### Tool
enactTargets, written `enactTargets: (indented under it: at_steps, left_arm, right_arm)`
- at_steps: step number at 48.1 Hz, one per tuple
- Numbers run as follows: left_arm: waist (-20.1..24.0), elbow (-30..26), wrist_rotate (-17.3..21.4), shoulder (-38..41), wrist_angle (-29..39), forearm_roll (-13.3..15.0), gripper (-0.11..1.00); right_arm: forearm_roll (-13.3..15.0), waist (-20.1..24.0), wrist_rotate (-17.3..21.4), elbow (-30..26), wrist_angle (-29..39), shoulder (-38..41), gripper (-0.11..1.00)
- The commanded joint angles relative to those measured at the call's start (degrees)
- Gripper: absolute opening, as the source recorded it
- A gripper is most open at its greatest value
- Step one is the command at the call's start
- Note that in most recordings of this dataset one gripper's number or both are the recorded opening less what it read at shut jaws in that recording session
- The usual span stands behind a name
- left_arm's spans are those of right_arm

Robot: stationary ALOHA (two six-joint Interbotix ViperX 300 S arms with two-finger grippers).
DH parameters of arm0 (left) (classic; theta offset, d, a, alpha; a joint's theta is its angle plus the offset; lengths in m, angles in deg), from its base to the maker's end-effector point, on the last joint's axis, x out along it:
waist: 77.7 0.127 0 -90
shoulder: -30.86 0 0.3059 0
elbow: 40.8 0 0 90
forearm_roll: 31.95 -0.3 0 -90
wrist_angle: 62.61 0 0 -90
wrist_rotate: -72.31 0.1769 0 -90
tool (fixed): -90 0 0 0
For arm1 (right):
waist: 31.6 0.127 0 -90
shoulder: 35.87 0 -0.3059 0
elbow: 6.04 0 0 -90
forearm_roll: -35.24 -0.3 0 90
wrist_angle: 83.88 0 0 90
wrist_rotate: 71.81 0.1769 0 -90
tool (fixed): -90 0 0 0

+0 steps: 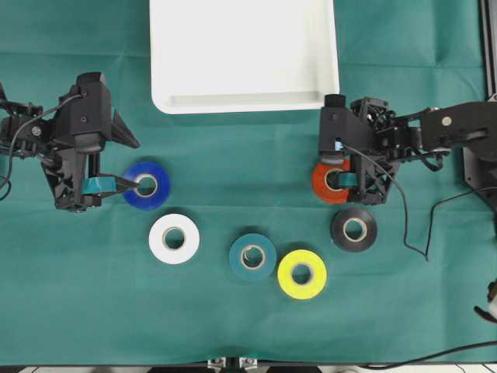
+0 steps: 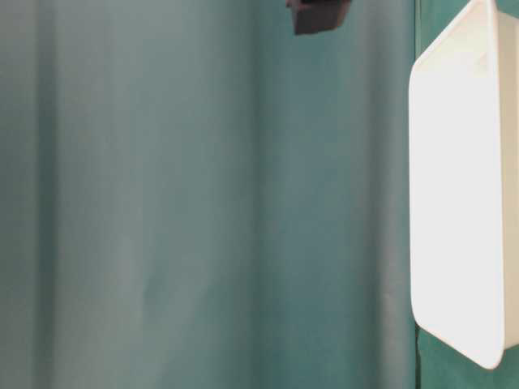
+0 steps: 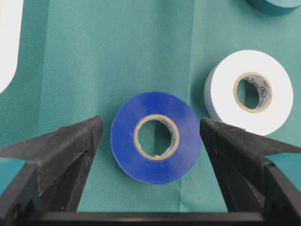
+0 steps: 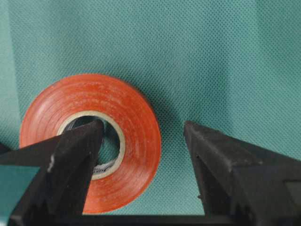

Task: Put the tape alternately from left to right into the white case.
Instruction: 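Lift the orange-red roll and carry it into the white tray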

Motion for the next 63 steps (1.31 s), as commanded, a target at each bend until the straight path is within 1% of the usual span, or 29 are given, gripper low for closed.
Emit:
enactTargets:
  at_steps: [1, 8, 11, 14, 19, 21, 34, 51, 58, 63]
  left_arm:
    - [-0.2, -0.2, 0.0, -0.8, -0.2, 0.0, 0.61]
    - [-0.2, -0.2, 0.0, -0.8, -0.2, -0.1, 0.61]
    - [-0.2, -0.2, 0.0, -0.8, -0.3, 0.0, 0.61]
    - [-0.2, -0.2, 0.0, -0.8, -0.2, -0.1, 0.61]
    - [-0.2, -0.3, 0.0, -0.8, -0.2, -0.1, 0.61]
    - [-0.2, -0.2, -0.1, -0.8, -0.2, -0.1, 0.61]
    - [-0.2, -0.2, -0.1, -0.8, -0.2, 0.0, 0.61]
    - [-0.2, -0.3, -0.1, -0.8, -0.2, -0.1, 0.61]
    - [-0.2, -0.3, -0.1, -0.8, -0.3, 0.0, 0.61]
    - [-0.2, -0.4, -0.1, -0.8, -0.3, 0.0, 0.61]
  right_arm:
    - [0.1, -0.1, 0.1, -1.1, -0.6, -0.1, 0.76]
    - [0.2, -0.1, 0.0, -1.3, -0.8, -0.2, 0.75]
    - [0.2, -0.1, 0.0, -1.4, -0.8, -0.2, 0.71]
    - [0.1, -0.1, 0.0, -1.6, -0.7, -0.3, 0.60]
    - [0.1, -0.1, 0.0, -2.0, -0.4, -0.6, 0.33]
    - [0.2, -0.1, 0.0, -2.1, -0.4, -0.8, 0.27]
    - [0.2, -0.1, -0.1, -2.4, 0.2, -2.5, 0.27]
    - [0.2, -0.1, 0.0, -3.3, 4.3, -8.6, 0.27]
    - [0.1, 0.0, 0.0, -3.5, 4.5, -9.0, 0.27]
    - [0.5, -0.1, -0.1, -4.0, 4.5, -9.1, 0.27]
